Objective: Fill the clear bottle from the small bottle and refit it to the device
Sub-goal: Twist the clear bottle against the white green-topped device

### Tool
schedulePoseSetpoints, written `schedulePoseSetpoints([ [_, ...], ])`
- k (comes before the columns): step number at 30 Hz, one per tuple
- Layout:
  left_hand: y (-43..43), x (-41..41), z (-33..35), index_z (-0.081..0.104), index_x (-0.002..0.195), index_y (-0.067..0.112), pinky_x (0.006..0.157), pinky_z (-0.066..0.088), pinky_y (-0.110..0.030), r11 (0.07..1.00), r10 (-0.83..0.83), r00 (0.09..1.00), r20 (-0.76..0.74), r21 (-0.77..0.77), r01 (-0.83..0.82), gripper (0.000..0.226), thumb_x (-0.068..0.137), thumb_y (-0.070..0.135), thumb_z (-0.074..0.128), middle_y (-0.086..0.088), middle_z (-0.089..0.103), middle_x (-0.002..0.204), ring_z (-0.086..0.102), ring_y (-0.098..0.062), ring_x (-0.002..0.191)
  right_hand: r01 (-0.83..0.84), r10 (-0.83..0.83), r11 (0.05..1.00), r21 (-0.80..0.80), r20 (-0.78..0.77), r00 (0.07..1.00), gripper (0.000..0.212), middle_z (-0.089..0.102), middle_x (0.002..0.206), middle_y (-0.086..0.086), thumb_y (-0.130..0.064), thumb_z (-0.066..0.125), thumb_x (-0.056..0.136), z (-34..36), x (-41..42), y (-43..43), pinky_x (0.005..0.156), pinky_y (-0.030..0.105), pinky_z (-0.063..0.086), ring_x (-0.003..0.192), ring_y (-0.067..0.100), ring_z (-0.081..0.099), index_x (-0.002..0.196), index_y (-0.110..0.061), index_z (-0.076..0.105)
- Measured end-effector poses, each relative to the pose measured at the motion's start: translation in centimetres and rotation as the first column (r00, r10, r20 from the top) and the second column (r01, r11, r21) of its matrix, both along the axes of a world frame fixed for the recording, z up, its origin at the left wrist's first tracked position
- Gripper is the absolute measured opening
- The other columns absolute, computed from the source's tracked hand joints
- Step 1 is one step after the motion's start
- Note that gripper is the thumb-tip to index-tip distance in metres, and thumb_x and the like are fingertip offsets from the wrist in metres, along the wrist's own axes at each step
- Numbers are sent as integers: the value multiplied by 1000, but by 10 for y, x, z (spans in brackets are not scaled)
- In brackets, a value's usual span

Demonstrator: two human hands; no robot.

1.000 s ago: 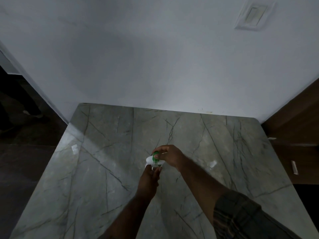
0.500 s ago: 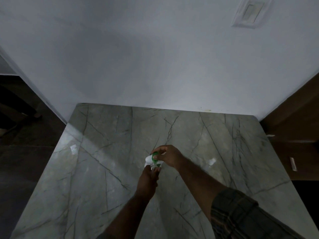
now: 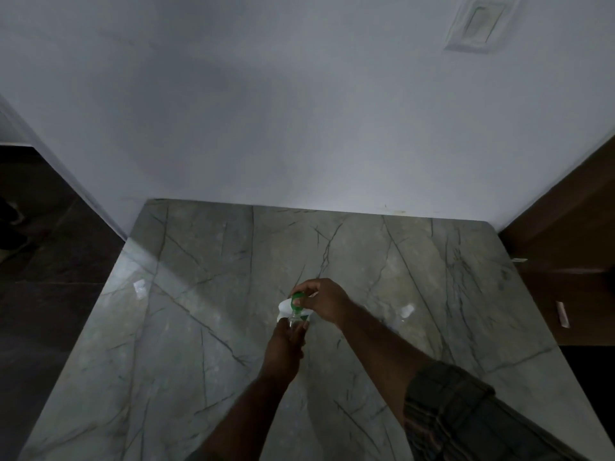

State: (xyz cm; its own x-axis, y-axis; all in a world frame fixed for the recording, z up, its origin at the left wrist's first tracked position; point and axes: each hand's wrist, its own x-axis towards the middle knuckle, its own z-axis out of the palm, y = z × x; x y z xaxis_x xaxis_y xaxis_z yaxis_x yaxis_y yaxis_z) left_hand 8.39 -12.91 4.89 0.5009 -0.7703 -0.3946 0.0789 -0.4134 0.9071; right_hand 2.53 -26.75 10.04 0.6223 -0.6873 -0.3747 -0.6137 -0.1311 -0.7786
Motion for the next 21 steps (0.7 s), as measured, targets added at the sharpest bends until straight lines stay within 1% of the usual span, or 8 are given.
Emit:
schedulePoseSetpoints([
  [2, 0, 0, 3, 58, 105, 22, 48, 46, -13, 1000, -16, 999, 42, -1, 16, 18, 98, 37, 52, 3, 63, 78, 55, -7, 60, 8, -8, 1000, 21, 5, 1000, 25, 73, 107, -3, -18, 77, 79, 3, 0, -2, 67, 9, 41, 81, -2, 59, 104, -19, 76],
  [4, -1, 1, 6, 58, 105, 23, 49, 46, -15, 1000, -12, 999, 45, -14, 13, 18, 97, 38, 53, 3, 63, 77, 54, -7, 59, 3, -4, 1000, 31, 19, 1000, 26, 75, 106, 0, -16, 77, 78, 8, 1, -6, 68, 9, 42, 82, 2, 61, 104, -17, 76],
  [7, -2, 3, 7, 59, 109, 18, 51, 47, -19, 1000, -15, 998, 59, -6, 16, 23, 98, 37, 53, 2, 62, 77, 55, -9, 60, -20, 20, 1000, 8, 18, 1000, 25, 75, 104, 1, -15, 77, 78, 11, 2, -8, 70, 10, 44, 85, 6, 61, 103, -16, 77],
  [9, 0, 2, 4, 59, 110, 16, 50, 46, -16, 1000, -7, 1000, 21, -4, 7, 23, 98, 35, 53, 0, 62, 79, 55, -9, 61, -34, 34, 999, -12, -4, 999, 25, 75, 105, 0, -16, 77, 79, 6, 2, -5, 71, 12, 44, 87, 7, 61, 103, -17, 76],
  [12, 1, 0, 3, 58, 111, 15, 47, 44, -11, 1000, -6, 1000, -22, -17, 6, 20, 99, 30, 53, 1, 61, 79, 54, -1, 56, -44, 43, 998, -33, -19, 999, 24, 74, 107, -2, -18, 77, 79, 2, 1, -1, 76, 16, 46, 94, 10, 63, 104, -19, 76],
  [16, -1, -1, 9, 58, 106, 23, 47, 45, -11, 1000, -10, 1000, 24, -28, 11, 15, 98, 35, 52, 3, 62, 78, 54, -3, 57, -106, 103, 991, -79, -41, 994, 27, 75, 109, -1, -19, 77, 79, 13, 2, -9, 72, 9, 43, 91, 6, 61, 106, -17, 77],
  [18, -1, -2, 9, 59, 101, 26, 47, 45, -12, 999, -1, 1000, 4, -35, 1, 11, 98, 35, 53, 3, 62, 76, 54, 0, 53, -113, 110, 990, -81, -42, 993, 27, 75, 108, 0, -19, 77, 79, 14, 2, -11, 71, 7, 42, 91, 8, 61, 106, -17, 77],
  [21, 0, -2, 8, 60, 97, 28, 47, 45, -17, 999, 5, 1000, 6, -32, -4, 10, 96, 37, 55, 2, 62, 73, 54, -1, 52, -105, 102, 992, -75, -41, 994, 26, 74, 107, 1, -20, 76, 80, 9, -1, -4, 77, 17, 44, 95, 12, 64, 106, -17, 76],
])
